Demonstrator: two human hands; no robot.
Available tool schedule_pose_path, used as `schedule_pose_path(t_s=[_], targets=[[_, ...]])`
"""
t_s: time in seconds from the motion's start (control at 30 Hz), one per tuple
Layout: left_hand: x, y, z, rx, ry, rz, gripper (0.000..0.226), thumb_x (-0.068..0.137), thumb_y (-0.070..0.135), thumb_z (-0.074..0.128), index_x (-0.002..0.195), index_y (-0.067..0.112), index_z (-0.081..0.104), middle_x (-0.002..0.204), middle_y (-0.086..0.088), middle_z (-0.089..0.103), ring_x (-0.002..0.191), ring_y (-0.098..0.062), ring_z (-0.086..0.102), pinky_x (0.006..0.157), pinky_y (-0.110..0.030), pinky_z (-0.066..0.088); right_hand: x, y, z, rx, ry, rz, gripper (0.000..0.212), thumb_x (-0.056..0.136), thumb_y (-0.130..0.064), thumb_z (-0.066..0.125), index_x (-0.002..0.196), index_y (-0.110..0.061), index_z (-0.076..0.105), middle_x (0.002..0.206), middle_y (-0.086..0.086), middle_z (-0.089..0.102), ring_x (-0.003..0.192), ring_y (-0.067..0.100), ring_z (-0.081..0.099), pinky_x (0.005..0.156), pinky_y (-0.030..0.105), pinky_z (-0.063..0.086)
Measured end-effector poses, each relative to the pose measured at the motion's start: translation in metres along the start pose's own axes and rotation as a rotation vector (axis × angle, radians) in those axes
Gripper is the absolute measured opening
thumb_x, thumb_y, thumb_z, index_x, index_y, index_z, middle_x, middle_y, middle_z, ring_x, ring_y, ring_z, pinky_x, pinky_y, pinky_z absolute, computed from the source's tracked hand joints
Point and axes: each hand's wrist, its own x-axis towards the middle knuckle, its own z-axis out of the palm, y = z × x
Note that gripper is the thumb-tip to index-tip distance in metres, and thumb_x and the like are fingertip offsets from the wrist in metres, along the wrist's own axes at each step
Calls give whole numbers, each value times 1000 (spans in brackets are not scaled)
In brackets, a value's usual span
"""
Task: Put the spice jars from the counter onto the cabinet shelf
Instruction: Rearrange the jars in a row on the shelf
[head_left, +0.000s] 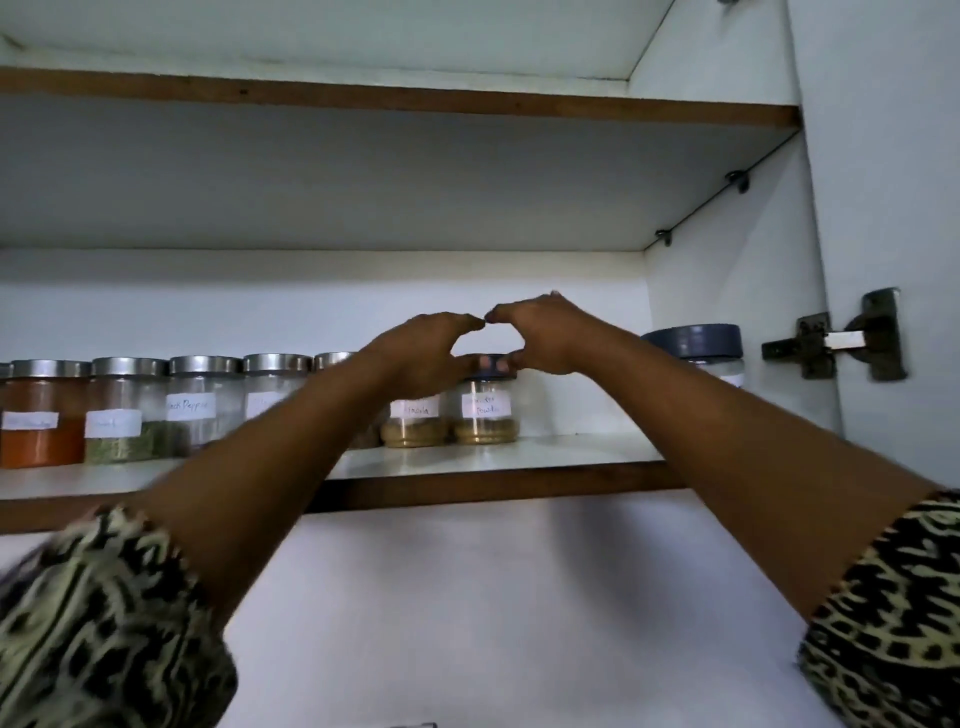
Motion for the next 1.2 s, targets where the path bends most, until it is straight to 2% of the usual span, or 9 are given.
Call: schedule_pose_path(t_s=[0.1, 0.2, 0.33, 0.43, 0.57, 0.73, 0.87, 1.0, 1.2], targets=[[-52, 49, 11, -5, 144, 22, 49, 94, 39, 49, 140, 25, 42, 142, -1, 50, 127, -22, 47, 100, -37, 41, -39, 8, -20, 37, 41, -8, 53, 89, -30, 60, 137, -18, 44, 142, 3, 49, 131, 25, 41, 107, 35, 30], [-101, 90, 32, 8, 195, 13, 44, 96, 40, 43, 139, 30, 42, 138, 3, 53, 126, -21, 47, 97, -37, 41, -76, 17, -31, 57, 20, 27, 52, 88, -30, 62, 135, -20, 46, 139, 4, 52, 128, 25, 43, 103, 35, 34], [-134, 110, 68, 153, 283, 70, 40, 96, 42, 37, 130, 28, 52, 125, 4, 62, 114, -20, 56, 99, -39, 40, -109, 40, -62, 63, -4, 104, 51, 86, -27, 65, 134, -19, 48, 140, 5, 50, 124, 24, 48, 101, 33, 36], [-135, 100, 89, 228, 361, 83, 45, 90, 39, 37, 127, 21, 55, 123, 1, 63, 113, -23, 59, 100, -42, 42, -115, 59, -82, 58, -18, 180, 53, 86, -24, 65, 135, -15, 47, 141, 8, 48, 129, 25, 45, 104, 32, 35], [-133, 93, 101, 298, 419, 137, 46, 88, 32, 41, 131, 18, 49, 127, -2, 58, 118, -25, 55, 102, -44, 38, -119, 72, -82, 14, -118, 251, 55, 87, -20, 63, 138, -10, 43, 142, 11, 46, 130, 27, 43, 103, 32, 36], [-128, 84, 108, 394, 500, 170, 52, 85, 23, 50, 136, 15, 47, 129, -3, 57, 116, -25, 55, 101, -40, 34, -118, 88, -63, -15, -190, 287, 48, 86, -17, 63, 131, -7, 48, 131, 16, 54, 119, 31, 50, 97, 35, 40], [-122, 78, 117, 426, 598, 187, 54, 85, 24, 52, 138, 14, 47, 131, -4, 57, 118, -26, 54, 103, -40, 33, -104, 89, -53, -11, -166, 290, 43, 86, -18, 63, 127, -6, 52, 127, 15, 57, 116, 31, 52, 93, 33, 41], [-116, 65, 130, 495, 674, 221, 60, 86, 29, 52, 143, 15, 40, 142, -3, 50, 130, -22, 40, 109, -40, 25, -79, 79, -36, -1, -134, 258, 43, 84, -22, 66, 124, -8, 57, 124, 14, 60, 113, 30, 54, 91, 34, 43], [-106, 60, 147, 549, 806, 204, 62, 87, 33, 51, 145, 17, 36, 146, -1, 46, 135, -19, 34, 113, -41, 16, -39, 64, -4, 43, -96, 228, 38, 82, -20, 66, 119, -9, 61, 117, 13, 64, 107, 29, 58, 77, 30, 40]])
